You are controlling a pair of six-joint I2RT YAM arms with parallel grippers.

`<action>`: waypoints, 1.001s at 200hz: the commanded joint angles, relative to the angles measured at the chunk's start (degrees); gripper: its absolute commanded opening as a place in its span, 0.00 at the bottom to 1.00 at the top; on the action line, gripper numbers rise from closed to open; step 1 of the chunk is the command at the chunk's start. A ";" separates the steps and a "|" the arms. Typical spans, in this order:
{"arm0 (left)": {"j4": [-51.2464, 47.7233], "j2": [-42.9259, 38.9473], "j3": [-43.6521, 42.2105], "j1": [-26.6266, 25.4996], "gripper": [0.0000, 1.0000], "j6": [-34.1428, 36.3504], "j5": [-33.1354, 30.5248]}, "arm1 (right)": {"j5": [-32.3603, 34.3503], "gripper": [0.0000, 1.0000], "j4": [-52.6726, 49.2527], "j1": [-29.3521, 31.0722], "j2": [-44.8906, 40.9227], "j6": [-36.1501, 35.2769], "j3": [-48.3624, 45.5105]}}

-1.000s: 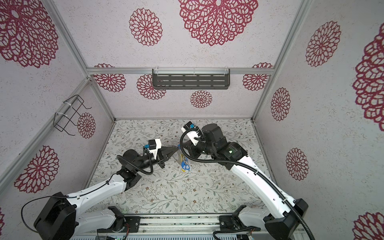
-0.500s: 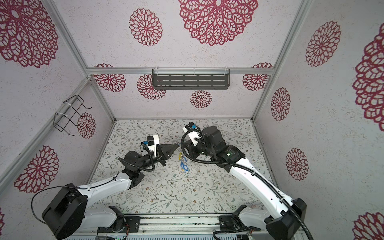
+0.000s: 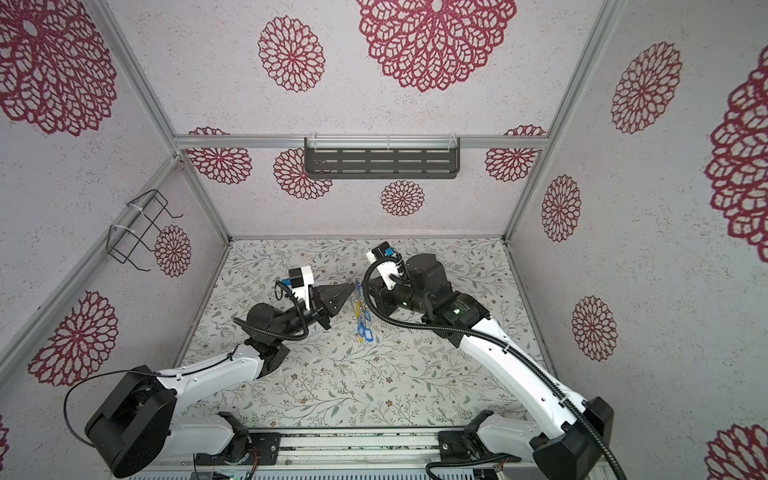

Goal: Remove the keys from the keyring

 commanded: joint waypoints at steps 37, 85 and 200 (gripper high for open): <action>16.09 -2.36 0.53 -2.25 0.00 -1.57 -6.80 | 7.41 0.00 1.87 -3.82 -0.20 5.36 -3.03; 15.01 -2.78 1.05 -3.43 0.00 -0.66 -10.04 | 6.58 0.00 3.21 -2.26 0.30 6.51 -4.62; 13.54 -4.25 1.23 -3.74 0.00 -0.24 -12.55 | 7.30 0.00 4.34 2.86 2.57 6.73 -5.70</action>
